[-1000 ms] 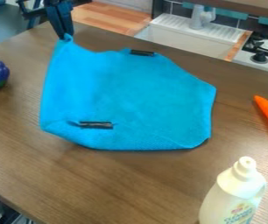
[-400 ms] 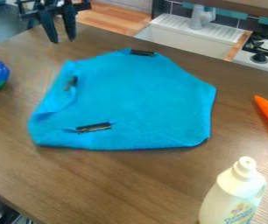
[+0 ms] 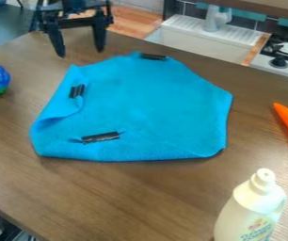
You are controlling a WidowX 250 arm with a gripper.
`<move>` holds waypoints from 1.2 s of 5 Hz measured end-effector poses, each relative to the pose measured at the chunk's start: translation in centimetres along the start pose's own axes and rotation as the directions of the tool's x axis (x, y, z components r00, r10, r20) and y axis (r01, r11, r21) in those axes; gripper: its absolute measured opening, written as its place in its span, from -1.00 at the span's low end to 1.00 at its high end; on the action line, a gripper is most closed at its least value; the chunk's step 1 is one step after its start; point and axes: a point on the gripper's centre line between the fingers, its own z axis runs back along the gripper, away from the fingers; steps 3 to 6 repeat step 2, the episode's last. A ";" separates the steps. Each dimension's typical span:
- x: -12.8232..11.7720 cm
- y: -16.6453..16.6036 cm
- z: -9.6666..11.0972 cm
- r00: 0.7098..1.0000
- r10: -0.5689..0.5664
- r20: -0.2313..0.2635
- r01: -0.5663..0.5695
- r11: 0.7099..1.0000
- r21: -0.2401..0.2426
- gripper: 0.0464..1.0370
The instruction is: Déplier le tissu de haut droite vers le bas gauche
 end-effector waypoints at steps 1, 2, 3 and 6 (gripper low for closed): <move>-1.7 -2.8 -0.2 0.999 -0.039 0.005 0.039 0.999 0.006 0.93; -3.6 -6.7 -0.5 0.998 -0.062 -0.026 0.062 0.998 0.021 0.93; -3.6 -6.7 -0.5 0.998 -0.062 -0.026 0.062 0.998 0.021 0.93; -3.6 -6.7 -0.5 0.998 -0.062 -0.026 0.062 0.998 0.021 0.93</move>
